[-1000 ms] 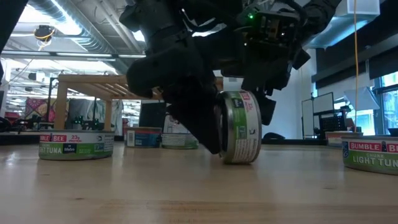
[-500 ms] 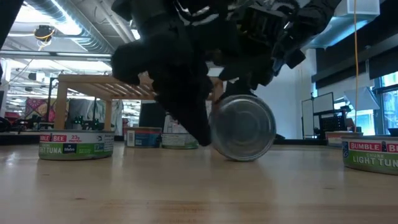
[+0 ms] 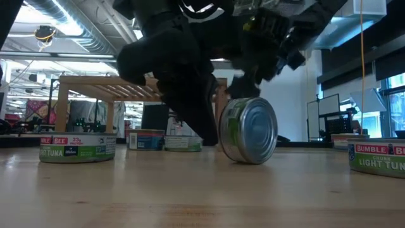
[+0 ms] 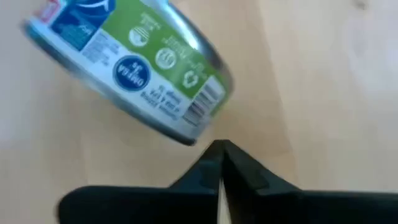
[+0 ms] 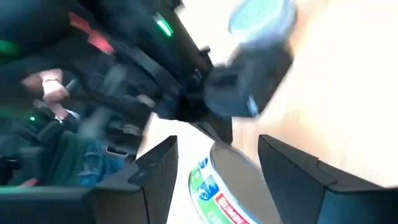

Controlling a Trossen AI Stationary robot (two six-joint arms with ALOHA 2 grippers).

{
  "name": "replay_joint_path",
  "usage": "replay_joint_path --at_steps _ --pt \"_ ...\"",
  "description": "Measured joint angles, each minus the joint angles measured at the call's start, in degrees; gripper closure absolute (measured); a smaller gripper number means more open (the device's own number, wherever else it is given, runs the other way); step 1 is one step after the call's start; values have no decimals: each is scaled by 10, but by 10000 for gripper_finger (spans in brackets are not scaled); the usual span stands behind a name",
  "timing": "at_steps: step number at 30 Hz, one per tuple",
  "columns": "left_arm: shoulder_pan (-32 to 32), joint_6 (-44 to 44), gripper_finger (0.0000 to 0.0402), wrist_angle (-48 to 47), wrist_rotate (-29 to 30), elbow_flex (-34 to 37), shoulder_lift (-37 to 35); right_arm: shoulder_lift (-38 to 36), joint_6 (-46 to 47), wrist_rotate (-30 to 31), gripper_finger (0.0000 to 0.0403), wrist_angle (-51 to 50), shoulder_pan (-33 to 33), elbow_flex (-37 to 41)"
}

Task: Stack canned seafood by type on shelf
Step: Stack the green tuna can on top of the green tuna can on the shelf

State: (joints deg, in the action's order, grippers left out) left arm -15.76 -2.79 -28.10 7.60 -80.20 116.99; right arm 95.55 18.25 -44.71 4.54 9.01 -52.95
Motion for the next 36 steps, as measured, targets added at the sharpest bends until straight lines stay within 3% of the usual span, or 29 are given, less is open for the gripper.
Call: replay_joint_path --at_steps 4,10,18,31,36 --pt "0 0 396 -1 0 0 0 -69 -105 52 180 -63 0 -1" --pt "4 -2 396 9 3 0 0 -111 -294 215 180 -152 -113 -1" --pt "5 -3 396 19 3 1 0 -111 -352 394 180 -179 -201 0" --pt "5 -9 396 20 3 1 0 -75 -351 386 180 -165 -203 0" --pt "5 -8 396 18 3 1 0 -65 -351 417 180 -144 -203 0"
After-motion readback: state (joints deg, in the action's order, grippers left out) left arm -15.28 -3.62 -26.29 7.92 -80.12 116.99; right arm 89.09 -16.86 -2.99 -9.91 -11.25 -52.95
